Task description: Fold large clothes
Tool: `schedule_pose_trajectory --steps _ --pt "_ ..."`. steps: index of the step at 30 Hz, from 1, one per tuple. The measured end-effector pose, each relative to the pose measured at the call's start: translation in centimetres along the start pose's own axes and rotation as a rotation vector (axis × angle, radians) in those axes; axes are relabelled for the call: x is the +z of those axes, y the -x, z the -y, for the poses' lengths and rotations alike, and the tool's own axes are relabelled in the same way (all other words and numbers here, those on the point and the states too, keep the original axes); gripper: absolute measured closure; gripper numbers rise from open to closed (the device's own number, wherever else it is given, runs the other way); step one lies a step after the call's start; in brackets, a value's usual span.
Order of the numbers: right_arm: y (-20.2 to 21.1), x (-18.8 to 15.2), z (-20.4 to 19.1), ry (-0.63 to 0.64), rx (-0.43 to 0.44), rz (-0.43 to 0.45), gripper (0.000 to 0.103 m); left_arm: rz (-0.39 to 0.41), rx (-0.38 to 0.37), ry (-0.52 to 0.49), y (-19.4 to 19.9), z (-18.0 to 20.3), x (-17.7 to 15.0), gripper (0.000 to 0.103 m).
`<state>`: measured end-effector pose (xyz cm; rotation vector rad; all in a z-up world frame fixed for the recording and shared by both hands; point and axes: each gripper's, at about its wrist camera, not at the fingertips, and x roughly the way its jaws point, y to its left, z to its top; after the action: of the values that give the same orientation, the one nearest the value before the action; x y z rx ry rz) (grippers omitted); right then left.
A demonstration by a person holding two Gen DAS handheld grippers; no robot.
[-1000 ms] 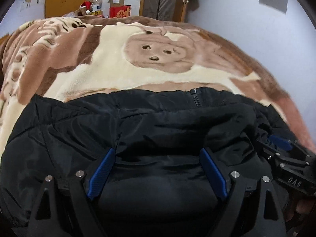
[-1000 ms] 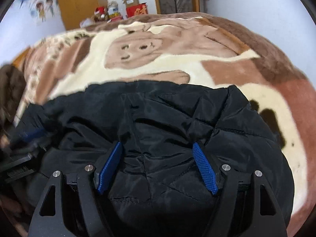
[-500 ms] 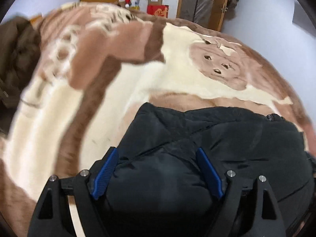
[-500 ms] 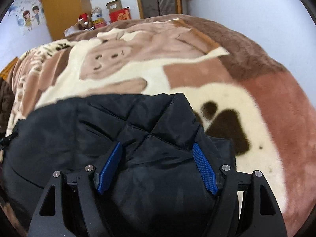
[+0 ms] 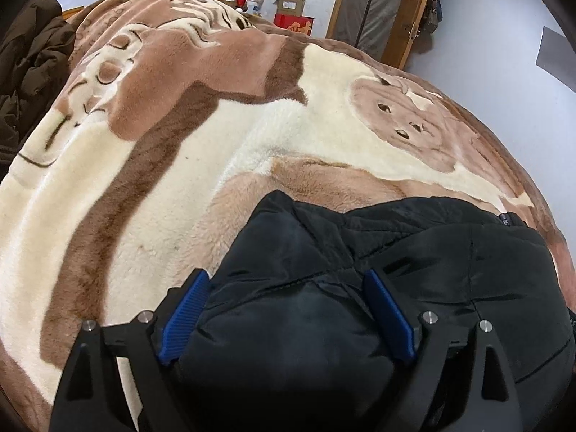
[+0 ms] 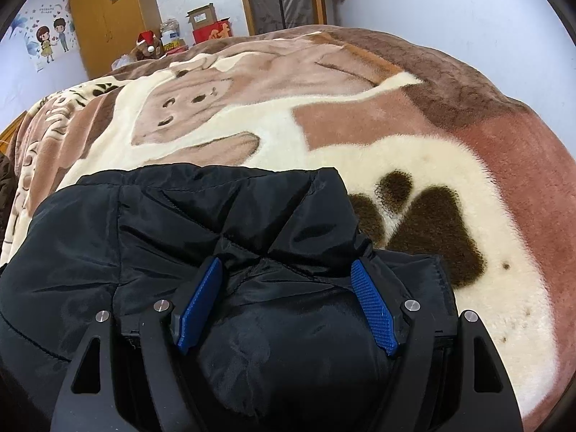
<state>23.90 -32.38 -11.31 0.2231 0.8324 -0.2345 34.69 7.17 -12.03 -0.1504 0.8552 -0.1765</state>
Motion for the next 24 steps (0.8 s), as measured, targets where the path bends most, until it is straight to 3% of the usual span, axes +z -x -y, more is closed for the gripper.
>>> schedule_pose_trajectory --steps 13,18,21,24 --pt "-0.3 0.1 0.0 0.007 -0.009 -0.006 0.030 -0.001 -0.002 0.002 -0.3 -0.1 -0.2 0.012" --pt "0.5 1.1 -0.3 0.025 -0.034 -0.044 0.030 -0.046 0.042 -0.015 0.3 0.4 0.8 0.012" --pt "2.3 2.0 -0.6 0.034 -0.052 -0.072 0.030 -0.072 0.059 -0.014 2.3 0.6 2.0 0.014" --pt "6.1 2.3 -0.6 0.024 -0.027 -0.019 0.030 -0.024 0.061 -0.043 5.9 0.8 2.8 0.015"
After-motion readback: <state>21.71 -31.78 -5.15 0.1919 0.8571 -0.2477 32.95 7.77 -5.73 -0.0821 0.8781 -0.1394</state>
